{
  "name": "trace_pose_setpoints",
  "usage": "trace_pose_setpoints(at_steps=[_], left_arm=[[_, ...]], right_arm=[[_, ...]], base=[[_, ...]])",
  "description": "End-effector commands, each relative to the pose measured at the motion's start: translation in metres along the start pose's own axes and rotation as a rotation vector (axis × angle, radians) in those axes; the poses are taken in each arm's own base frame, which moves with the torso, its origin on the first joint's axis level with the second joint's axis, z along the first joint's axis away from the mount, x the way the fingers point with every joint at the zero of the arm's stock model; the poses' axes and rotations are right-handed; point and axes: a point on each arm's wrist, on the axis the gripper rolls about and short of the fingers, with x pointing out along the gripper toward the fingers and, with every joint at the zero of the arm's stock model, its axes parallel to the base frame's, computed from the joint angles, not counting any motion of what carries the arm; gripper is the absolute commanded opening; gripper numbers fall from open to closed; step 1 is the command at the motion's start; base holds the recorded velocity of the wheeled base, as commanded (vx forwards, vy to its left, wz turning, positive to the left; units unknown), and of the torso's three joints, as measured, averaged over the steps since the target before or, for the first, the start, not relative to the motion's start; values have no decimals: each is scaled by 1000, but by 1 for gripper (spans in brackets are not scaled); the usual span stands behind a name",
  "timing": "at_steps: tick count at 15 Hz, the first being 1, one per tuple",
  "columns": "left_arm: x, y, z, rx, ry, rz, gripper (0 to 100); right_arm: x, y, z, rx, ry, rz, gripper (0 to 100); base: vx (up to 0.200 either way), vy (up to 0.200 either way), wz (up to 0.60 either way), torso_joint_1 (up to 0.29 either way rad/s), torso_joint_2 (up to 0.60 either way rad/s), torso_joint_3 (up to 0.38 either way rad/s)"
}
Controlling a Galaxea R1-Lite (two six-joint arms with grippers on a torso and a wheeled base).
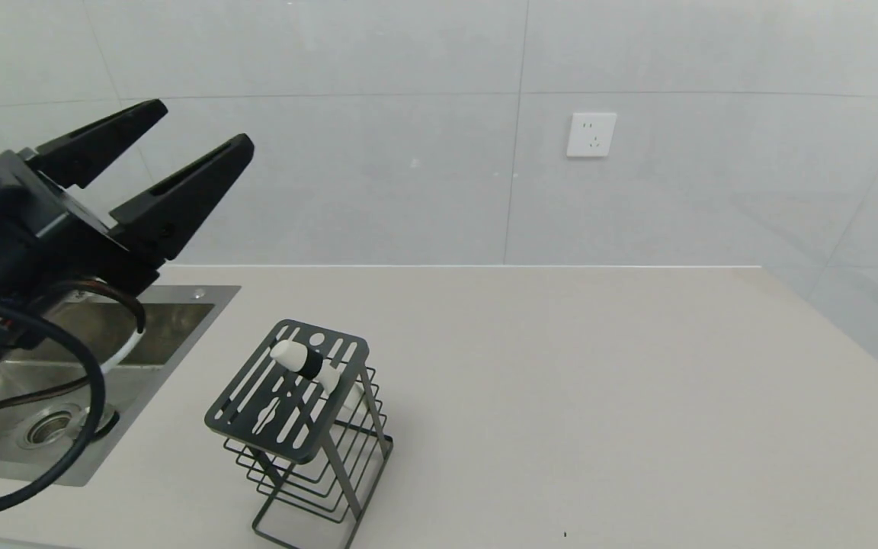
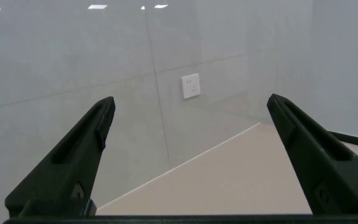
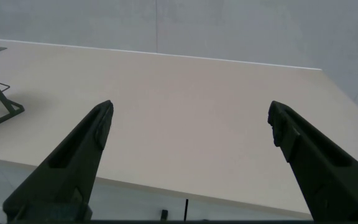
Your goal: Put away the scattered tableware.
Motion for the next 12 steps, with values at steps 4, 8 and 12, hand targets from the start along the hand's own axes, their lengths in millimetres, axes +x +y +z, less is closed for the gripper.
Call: trace_pose_setpoints(at_steps=[4, 8, 12], left_arm=[[-87, -11, 36, -9, -138, 102, 100], [-138, -27, 51, 62, -223, 154, 100], [-198, -51, 22, 65, -97, 239, 100]], right_arm=[[1, 0, -2, 12, 10, -8, 100], [1, 0, -2, 12, 12, -6, 100], [1, 0, -2, 12, 12, -8, 100]], base=[[0, 0, 0, 0, 0, 0], [0, 0, 0, 0, 0, 0], [0, 0, 0, 0, 0, 0]])
